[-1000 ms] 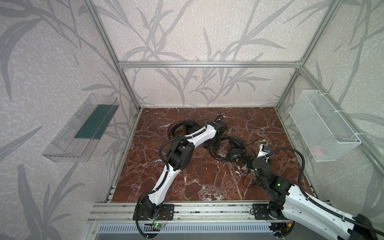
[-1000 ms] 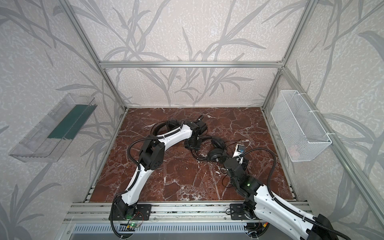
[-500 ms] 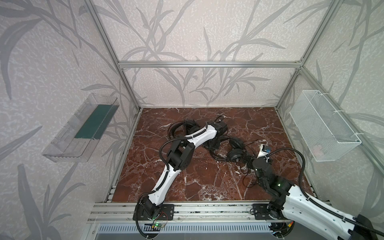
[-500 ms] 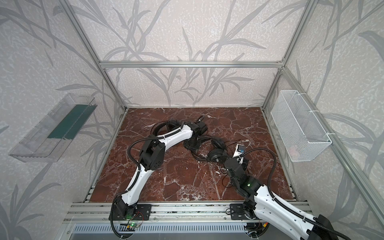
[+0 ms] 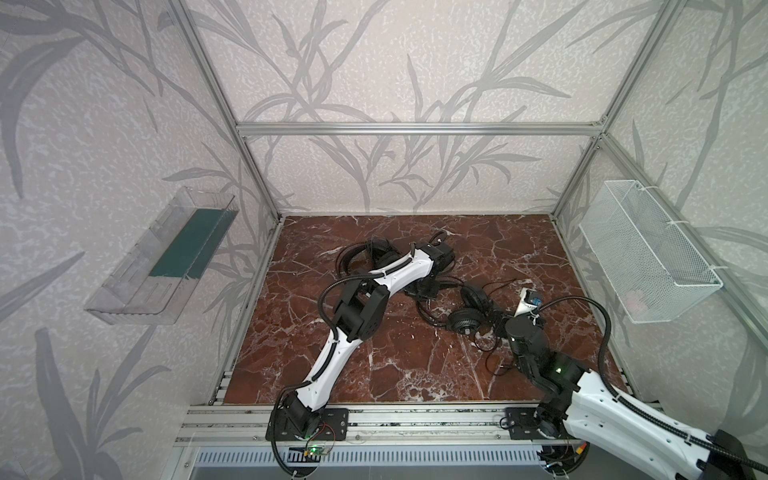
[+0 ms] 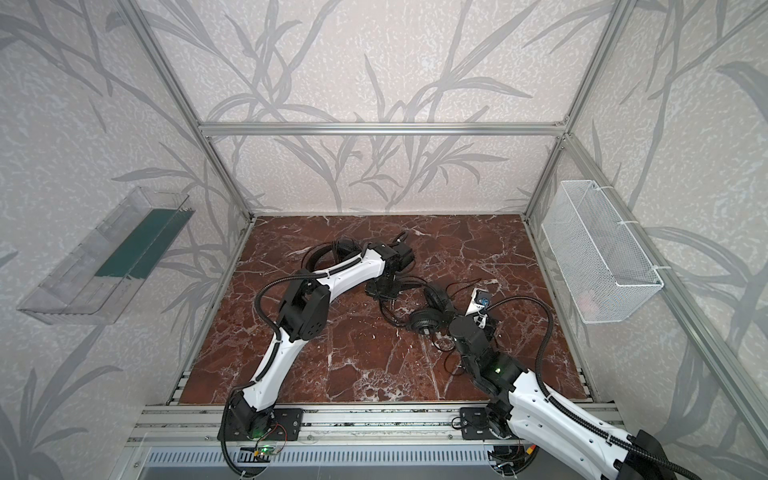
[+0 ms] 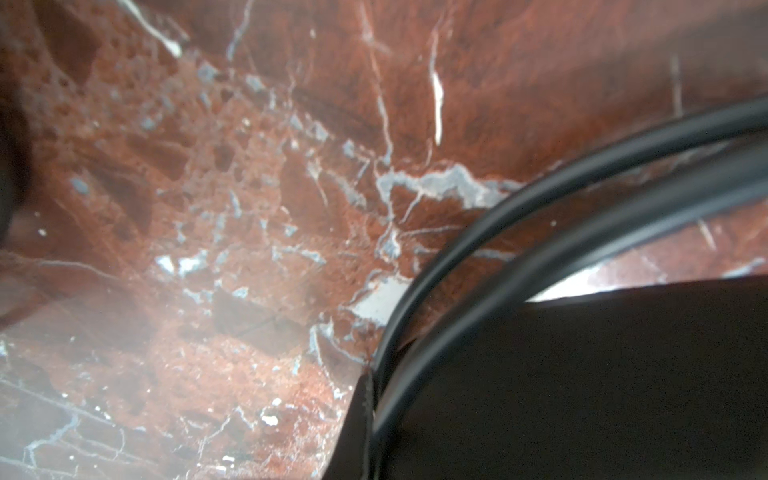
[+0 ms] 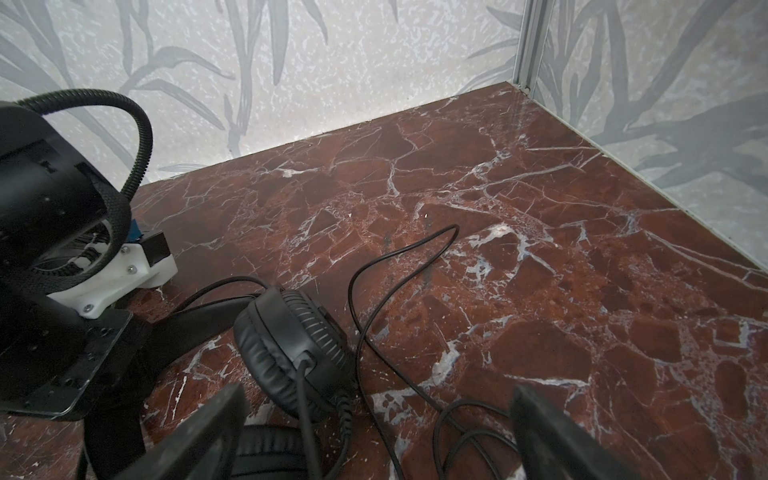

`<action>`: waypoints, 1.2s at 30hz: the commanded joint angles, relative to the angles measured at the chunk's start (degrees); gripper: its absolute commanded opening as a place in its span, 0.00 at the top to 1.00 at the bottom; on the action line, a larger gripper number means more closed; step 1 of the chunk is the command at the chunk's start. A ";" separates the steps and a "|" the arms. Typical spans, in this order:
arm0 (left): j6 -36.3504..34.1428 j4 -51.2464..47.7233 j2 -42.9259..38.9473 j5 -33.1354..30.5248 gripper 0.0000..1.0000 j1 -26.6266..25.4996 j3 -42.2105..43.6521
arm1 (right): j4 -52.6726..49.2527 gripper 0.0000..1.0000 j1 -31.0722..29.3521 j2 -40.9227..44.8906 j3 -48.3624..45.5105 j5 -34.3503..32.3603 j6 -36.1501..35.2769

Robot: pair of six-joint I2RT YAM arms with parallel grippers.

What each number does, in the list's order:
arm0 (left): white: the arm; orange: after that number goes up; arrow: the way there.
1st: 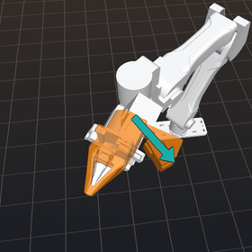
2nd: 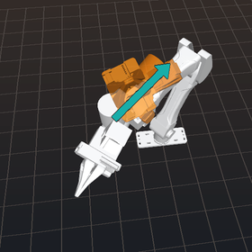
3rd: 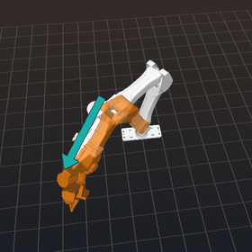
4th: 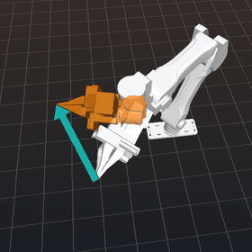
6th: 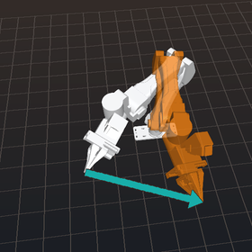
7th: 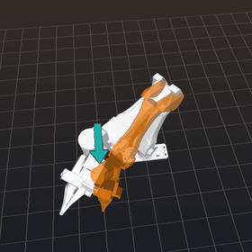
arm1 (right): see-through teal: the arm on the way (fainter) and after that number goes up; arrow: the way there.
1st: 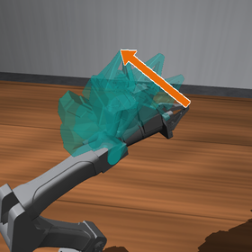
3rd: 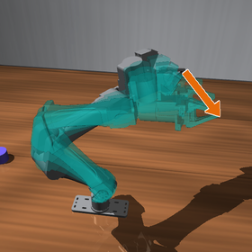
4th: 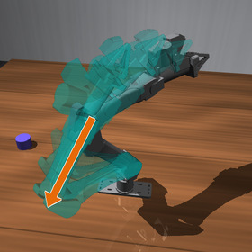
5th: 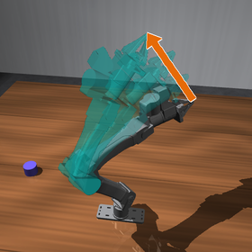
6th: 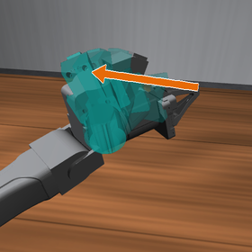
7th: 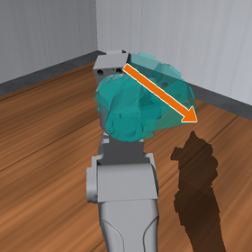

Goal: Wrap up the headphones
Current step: 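Lift the second headphones with the left gripper while the right gripper draws back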

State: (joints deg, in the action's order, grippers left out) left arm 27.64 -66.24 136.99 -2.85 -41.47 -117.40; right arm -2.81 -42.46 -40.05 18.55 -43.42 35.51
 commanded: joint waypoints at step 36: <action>13.94 18.54 -52.14 -13.85 1.00 1.75 22.48 | -5.41 0.01 0.18 22.56 21.17 27.85 -17.94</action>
State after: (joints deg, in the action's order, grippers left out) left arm 38.22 -49.25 88.27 -11.42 -40.84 -93.69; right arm -9.17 -42.35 -18.11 38.59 -21.08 21.85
